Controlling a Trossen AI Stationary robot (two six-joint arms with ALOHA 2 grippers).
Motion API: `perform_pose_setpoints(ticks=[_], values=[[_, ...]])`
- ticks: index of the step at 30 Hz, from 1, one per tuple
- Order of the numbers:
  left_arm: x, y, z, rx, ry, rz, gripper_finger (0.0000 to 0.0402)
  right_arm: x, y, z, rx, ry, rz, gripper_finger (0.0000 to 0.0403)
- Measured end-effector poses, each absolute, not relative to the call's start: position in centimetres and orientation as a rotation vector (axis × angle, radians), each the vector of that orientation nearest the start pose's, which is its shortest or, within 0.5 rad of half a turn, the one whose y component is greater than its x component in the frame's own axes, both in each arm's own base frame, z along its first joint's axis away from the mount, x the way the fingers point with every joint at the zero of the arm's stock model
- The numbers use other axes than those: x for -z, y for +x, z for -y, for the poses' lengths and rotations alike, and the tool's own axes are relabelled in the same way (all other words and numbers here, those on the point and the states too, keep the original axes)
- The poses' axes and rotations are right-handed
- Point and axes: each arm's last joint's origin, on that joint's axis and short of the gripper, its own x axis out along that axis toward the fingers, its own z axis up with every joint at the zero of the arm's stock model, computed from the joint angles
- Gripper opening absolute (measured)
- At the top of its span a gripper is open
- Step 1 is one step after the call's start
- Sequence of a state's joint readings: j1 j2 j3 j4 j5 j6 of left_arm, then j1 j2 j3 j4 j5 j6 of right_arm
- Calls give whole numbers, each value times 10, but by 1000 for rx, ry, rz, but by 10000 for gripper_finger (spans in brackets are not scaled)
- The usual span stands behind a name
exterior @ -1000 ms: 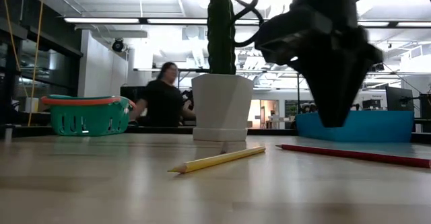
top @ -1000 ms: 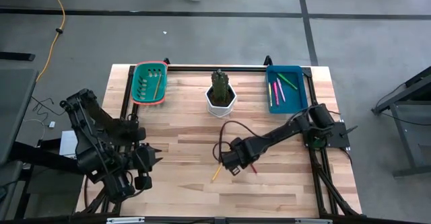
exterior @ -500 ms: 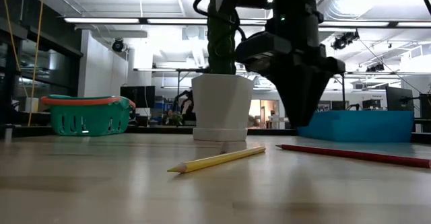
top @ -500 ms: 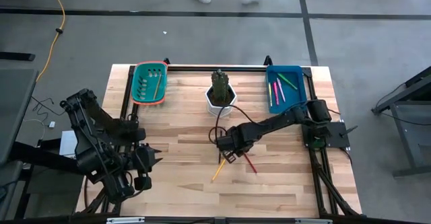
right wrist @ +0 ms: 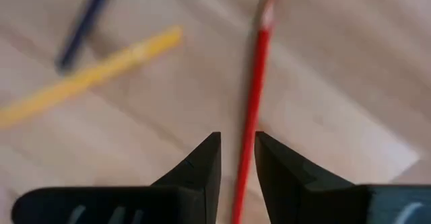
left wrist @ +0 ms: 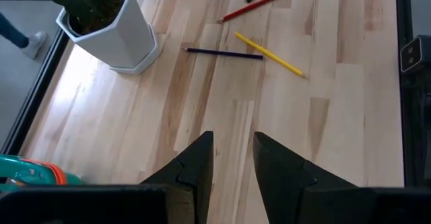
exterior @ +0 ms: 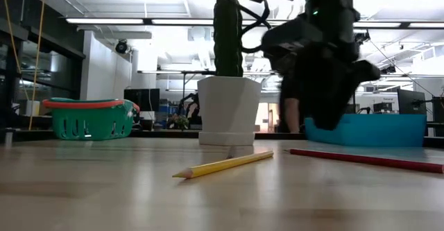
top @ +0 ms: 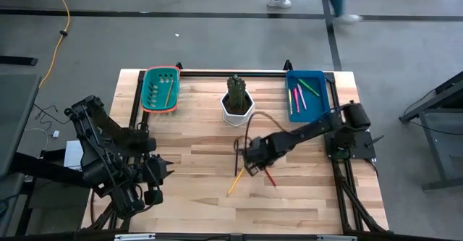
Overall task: Sort pens & pencils
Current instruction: Put the red pencil into the green bin
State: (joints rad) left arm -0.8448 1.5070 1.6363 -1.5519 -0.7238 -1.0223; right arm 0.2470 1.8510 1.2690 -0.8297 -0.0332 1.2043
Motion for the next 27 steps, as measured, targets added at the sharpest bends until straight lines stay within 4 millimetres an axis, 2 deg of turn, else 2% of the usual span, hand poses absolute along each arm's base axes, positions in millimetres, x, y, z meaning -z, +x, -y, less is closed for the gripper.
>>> perform_pose_setpoints(ticks=[3, 14, 21, 27], values=[[-370, 181, 175, -387, 73, -887, 95, -180, 330, -83, 639, 890, -1289, 83], [-370, 181, 174, -397, 85, -884, 95, -179, 326, -87, 635, 891, -1321, 83], [-370, 180, 174, -401, 84, -882, 95, -178, 326, -76, 675, 890, -1328, 83], [-370, 180, 174, -404, 77, -881, 95, -176, 324, -87, 660, 883, -1343, 83]])
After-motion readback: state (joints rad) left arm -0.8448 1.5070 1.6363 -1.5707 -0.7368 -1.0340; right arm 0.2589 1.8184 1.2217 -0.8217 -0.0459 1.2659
